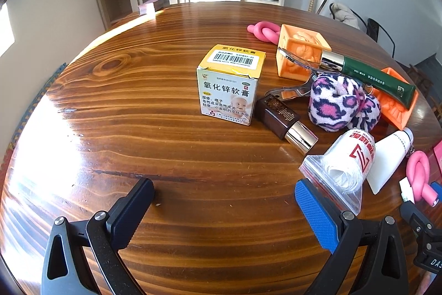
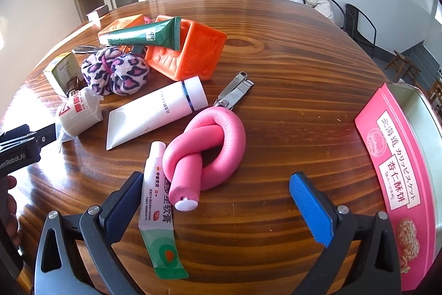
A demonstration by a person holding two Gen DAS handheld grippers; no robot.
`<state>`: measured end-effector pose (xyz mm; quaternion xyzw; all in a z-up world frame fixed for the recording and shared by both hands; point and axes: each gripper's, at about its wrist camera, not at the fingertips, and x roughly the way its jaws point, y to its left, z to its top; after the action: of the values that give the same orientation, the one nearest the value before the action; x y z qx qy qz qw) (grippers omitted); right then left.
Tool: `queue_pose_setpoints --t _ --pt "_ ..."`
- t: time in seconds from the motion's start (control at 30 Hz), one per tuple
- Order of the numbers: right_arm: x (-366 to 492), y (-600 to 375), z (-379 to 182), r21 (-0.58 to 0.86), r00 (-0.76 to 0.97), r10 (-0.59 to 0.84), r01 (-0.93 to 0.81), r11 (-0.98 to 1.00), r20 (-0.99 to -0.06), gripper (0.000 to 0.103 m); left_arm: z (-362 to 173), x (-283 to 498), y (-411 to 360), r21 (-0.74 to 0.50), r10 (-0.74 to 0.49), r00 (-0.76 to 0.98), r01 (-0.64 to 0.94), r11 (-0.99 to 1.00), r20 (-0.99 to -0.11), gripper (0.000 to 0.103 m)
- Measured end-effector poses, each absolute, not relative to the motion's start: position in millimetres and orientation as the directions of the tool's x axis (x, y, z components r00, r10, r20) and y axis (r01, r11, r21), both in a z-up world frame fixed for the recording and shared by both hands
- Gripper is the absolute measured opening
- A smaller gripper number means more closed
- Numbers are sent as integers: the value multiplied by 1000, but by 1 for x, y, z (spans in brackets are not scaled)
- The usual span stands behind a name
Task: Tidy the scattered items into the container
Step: 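Move the left tool toward the yellow box while the right tool approaches the pink knotted roller, then close the left tool on the yellow box while the right tool grasps the pink knot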
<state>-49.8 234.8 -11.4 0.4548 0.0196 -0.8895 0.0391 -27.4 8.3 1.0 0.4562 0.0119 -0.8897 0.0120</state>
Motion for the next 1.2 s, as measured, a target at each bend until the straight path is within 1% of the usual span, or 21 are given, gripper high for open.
queue_pose_setpoints --t 0.17,0.27,0.37,0.47,0.67,0.77,0.83,1.03,1.2 --pt "-49 235 -11 0 -582 -56 97 -995 -812 103 2 -28 6 -19 6 -584 16 -1000 -812 103" --pt "-49 236 -10 11 -580 -66 98 -995 -812 103 4 -26 1 -58 42 -594 9 -998 -804 103" --pt "-47 240 -4 101 -576 -153 122 -987 -803 103 6 -25 -5 -80 51 -603 22 -997 -796 103" --pt "-39 243 8 162 -603 -211 136 -977 -769 103 12 -25 -9 -47 9 -630 43 -998 -776 103" --pt "-18 235 31 82 -723 -165 148 -986 -671 103 36 -38 -17 -61 11 -686 49 -997 -728 103" --pt "-10 234 39 87 -751 -175 155 -984 -637 103 42 -49 -13 -36 5 -699 30 -999 -715 103" --pt "-10 237 44 98 -767 -179 151 -984 -617 103 38 -59 -9 -28 14 -691 9 -1000 -723 103" --pt "-15 251 50 152 -782 -185 116 -981 -595 102 21 -86 -9 -18 3 -662 16 -1000 -750 103" --pt "-16 253 50 170 -785 -196 117 -979 -587 100 15 -101 -11 -52 48 -654 -13 -999 -755 103"
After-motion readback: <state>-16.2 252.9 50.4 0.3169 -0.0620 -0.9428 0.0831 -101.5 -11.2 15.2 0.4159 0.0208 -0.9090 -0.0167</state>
